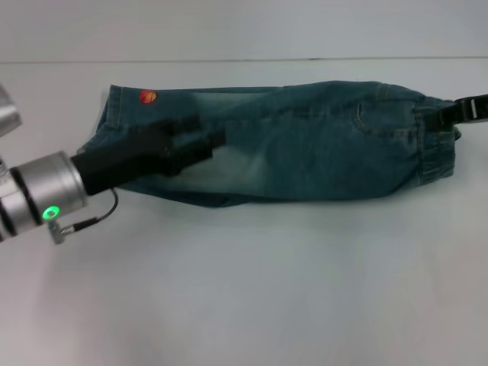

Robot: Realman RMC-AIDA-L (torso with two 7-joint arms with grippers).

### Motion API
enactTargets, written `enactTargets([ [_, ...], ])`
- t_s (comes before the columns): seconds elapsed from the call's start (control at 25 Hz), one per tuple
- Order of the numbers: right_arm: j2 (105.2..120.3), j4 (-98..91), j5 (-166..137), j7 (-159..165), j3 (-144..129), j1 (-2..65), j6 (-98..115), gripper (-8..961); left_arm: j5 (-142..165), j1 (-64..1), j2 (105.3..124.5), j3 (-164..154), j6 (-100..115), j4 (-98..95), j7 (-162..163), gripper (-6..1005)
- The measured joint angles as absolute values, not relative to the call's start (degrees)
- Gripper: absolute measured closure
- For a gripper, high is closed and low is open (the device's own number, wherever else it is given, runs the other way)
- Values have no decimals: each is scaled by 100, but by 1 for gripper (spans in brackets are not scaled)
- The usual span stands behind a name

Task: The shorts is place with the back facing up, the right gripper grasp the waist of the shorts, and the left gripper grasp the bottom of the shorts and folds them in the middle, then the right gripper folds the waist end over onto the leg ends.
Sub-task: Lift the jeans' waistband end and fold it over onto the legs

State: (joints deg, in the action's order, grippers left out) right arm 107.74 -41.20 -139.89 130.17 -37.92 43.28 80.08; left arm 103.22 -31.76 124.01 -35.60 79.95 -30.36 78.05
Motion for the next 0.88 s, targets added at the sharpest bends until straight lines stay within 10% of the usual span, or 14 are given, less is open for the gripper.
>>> enactTargets([
  [0.88,10424,-4690,-11666,12903,-2960,3776,10482,849,8276,-5088,12462,-3391,5223,825,2877,966],
])
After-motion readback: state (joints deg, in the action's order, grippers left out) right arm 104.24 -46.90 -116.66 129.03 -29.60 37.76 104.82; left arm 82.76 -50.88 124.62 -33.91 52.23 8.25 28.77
